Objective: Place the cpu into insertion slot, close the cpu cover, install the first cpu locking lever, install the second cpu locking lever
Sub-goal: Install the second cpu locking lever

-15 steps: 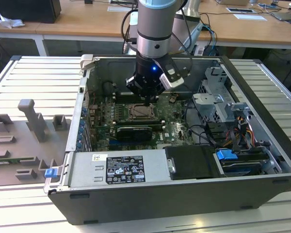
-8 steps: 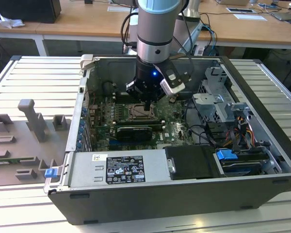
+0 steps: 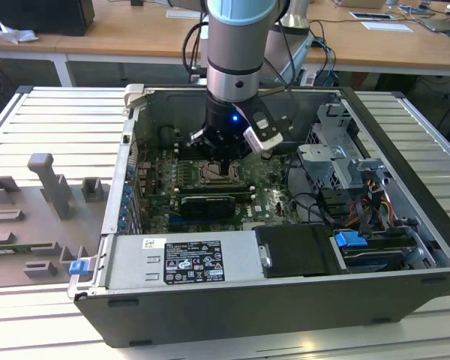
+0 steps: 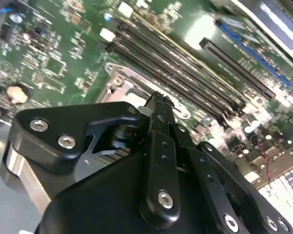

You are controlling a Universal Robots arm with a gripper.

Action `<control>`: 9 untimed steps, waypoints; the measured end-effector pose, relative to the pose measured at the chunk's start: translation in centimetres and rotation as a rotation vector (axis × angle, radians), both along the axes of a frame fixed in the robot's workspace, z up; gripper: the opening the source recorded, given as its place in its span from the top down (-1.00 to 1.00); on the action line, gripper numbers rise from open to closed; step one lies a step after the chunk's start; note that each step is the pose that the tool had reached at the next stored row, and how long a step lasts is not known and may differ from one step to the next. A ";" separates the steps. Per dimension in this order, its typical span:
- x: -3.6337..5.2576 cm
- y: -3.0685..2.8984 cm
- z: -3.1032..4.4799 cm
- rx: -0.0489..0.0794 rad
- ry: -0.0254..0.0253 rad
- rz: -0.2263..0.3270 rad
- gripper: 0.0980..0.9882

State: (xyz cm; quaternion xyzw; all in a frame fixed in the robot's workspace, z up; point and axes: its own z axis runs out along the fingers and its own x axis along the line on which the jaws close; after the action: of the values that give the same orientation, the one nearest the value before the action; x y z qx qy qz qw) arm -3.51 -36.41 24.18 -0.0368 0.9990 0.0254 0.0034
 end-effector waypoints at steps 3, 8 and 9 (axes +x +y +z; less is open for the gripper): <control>-0.88 -0.09 0.00 0.000 0.0000 0.000 0.98; -1.57 -0.46 -0.05 0.000 0.0000 0.000 0.98; -1.65 -0.61 -0.05 0.001 0.0000 0.000 0.98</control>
State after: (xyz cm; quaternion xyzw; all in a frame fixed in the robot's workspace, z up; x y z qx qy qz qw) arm -5.16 -37.02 24.13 -0.0367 0.9990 0.0258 0.0034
